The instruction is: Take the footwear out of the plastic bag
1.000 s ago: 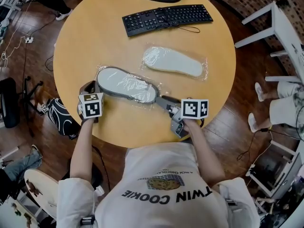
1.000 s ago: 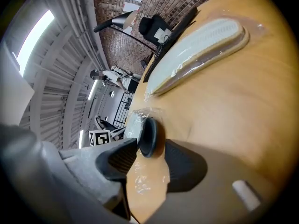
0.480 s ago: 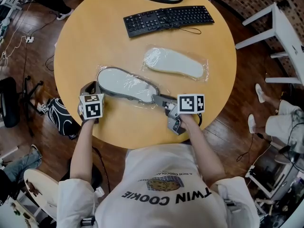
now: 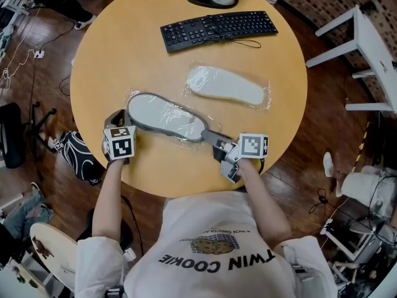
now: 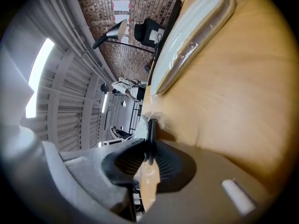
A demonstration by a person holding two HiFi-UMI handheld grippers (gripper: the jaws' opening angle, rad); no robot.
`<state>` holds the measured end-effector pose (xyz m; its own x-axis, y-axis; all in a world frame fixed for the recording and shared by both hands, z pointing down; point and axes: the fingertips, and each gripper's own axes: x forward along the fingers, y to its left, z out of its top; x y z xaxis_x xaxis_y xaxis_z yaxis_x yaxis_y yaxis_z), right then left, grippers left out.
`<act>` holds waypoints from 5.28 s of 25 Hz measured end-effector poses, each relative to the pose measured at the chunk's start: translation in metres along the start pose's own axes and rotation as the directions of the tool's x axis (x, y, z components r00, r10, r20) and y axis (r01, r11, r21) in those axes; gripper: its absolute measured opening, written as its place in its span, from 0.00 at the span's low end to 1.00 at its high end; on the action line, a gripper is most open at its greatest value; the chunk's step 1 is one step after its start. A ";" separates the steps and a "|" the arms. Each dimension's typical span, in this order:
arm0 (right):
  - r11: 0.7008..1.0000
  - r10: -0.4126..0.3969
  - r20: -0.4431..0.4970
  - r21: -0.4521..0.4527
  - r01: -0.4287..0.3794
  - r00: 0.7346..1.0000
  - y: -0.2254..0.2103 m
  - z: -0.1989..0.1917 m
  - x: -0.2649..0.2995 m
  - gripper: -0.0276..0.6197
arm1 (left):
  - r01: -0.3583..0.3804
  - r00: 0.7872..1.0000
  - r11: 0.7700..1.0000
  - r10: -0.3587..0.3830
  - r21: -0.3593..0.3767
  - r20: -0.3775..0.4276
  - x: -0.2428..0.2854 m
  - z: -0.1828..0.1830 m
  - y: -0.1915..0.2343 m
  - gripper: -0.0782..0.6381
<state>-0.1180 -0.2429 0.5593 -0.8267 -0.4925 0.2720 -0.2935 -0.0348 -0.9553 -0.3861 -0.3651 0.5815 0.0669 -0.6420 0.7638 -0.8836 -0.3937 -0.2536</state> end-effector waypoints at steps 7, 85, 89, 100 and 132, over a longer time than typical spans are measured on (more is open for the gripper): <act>0.997 0.039 0.025 -0.071 -0.037 0.999 0.001 0.001 -0.029 0.14 | -0.012 1.000 1.000 0.011 -0.014 -0.008 -0.001 0.001 0.000 0.11; 0.995 -0.055 0.124 -0.079 0.066 0.991 -0.082 -0.011 -0.302 0.14 | -0.108 0.990 0.981 0.120 -0.159 0.068 -0.038 0.007 -0.097 0.11; 0.994 -0.074 0.131 -0.066 0.083 0.989 -0.091 -0.009 -0.311 0.14 | -0.109 0.991 0.981 0.121 -0.161 0.066 -0.038 0.007 -0.096 0.11; 0.974 -0.137 0.119 -0.166 0.156 0.983 -0.086 0.000 -0.278 0.17 | -0.048 0.985 0.973 0.083 -0.224 0.148 -0.052 0.011 -0.099 0.11; 0.639 -0.053 -0.150 -0.764 -0.082 0.987 -0.020 -0.034 -0.398 0.26 | 0.037 0.913 0.913 0.134 -0.406 0.386 -0.314 0.070 -0.492 0.11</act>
<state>0.2004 -0.0166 0.4737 -0.8726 -0.3541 0.3364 -0.4870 0.6828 -0.5446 0.0596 -0.0159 0.4253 0.1211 -0.8926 0.4343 -0.9925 -0.1163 0.0377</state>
